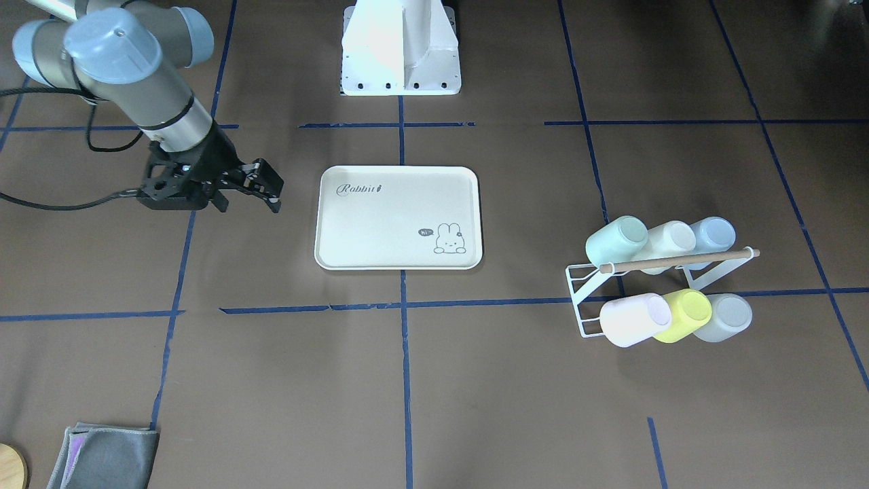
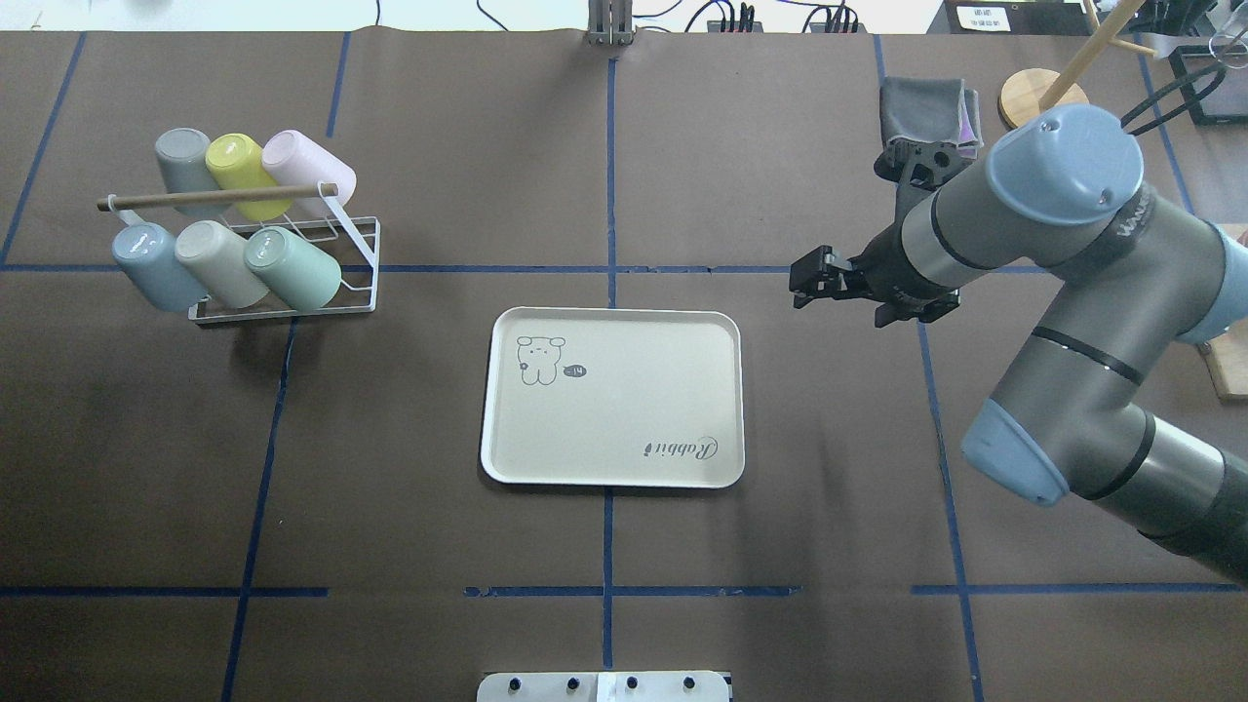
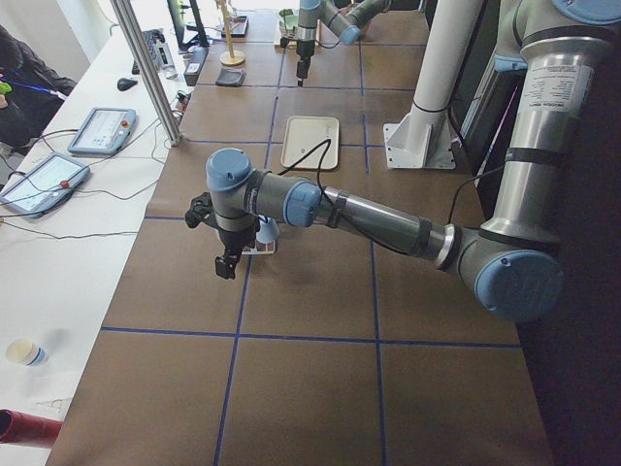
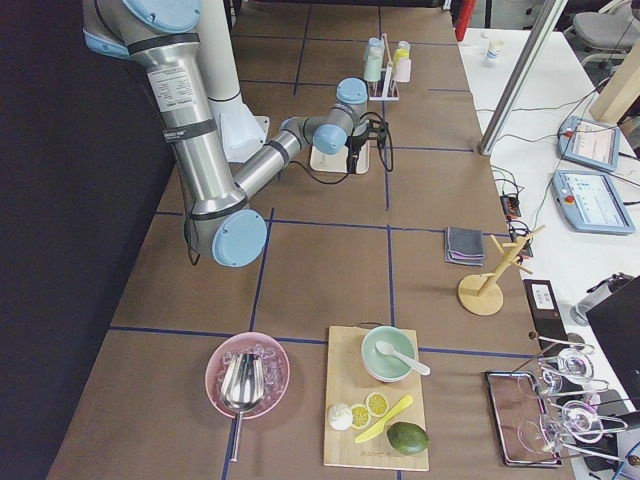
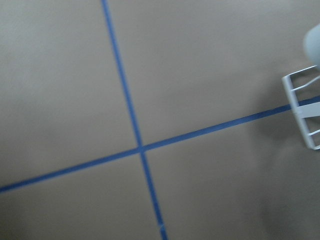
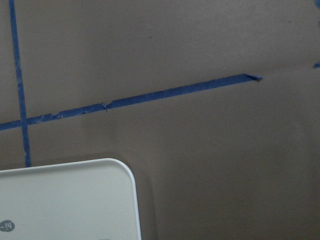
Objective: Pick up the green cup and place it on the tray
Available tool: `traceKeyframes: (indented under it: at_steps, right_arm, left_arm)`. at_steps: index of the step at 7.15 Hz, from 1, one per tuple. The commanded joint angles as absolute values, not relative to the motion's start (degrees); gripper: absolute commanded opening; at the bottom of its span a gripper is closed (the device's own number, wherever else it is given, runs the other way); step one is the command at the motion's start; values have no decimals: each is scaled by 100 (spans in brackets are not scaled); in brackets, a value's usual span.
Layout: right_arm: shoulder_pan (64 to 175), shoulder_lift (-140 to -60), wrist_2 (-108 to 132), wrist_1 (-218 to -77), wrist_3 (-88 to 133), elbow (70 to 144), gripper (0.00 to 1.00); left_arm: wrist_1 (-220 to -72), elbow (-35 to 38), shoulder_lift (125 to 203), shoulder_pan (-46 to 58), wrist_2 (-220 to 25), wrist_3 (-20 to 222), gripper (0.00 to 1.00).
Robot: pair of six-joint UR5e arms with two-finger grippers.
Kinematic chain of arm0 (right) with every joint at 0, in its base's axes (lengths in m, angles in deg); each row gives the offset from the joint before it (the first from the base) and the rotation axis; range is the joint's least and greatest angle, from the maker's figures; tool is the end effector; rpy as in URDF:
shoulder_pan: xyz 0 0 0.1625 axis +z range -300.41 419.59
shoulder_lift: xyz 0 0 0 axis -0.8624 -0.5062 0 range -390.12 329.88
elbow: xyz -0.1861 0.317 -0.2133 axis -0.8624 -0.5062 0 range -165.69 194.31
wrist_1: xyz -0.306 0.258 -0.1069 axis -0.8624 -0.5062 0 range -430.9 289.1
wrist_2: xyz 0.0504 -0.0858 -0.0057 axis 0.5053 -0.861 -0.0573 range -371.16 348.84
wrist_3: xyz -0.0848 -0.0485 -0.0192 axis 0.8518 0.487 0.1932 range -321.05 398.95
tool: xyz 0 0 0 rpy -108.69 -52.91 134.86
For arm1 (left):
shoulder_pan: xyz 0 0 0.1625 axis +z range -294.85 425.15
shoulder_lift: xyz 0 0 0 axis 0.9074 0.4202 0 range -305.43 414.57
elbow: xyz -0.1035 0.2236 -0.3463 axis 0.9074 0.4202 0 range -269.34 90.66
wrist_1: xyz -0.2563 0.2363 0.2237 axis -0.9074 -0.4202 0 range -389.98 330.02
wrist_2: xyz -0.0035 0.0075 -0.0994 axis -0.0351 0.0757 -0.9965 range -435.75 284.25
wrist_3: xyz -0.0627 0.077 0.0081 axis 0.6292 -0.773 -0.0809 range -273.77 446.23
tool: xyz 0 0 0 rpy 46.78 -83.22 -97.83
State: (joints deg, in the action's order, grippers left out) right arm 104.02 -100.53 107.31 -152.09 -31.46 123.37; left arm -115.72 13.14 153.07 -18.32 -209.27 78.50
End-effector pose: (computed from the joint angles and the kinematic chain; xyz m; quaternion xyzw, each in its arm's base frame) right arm -0.3546 -0.4679 0.3036 0.0159 -0.4501 0.0943 0.8878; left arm -0.0022 -0.5491 0.4829 0.1389 0.3653 0.1674 0.9051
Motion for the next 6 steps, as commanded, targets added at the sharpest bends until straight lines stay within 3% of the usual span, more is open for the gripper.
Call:
traceKeyframes:
  at_steps: [1,3,6]
  right_arm:
    - [10844,-10052,10811,-16464,-2042,12759,100]
    - [11633,-10262,11361,-16827,-1198,12874,100]
    - [12303,-10946,11488,-16846,85,12839,100]
  left_arm:
    - [-10765,2136,15545,-1545,-20812,7850,100]
    - [-9754,2981,15904,-671,-19238,7849,100]
    - [-9300,3379,16337,-147,-18887,7841,100]
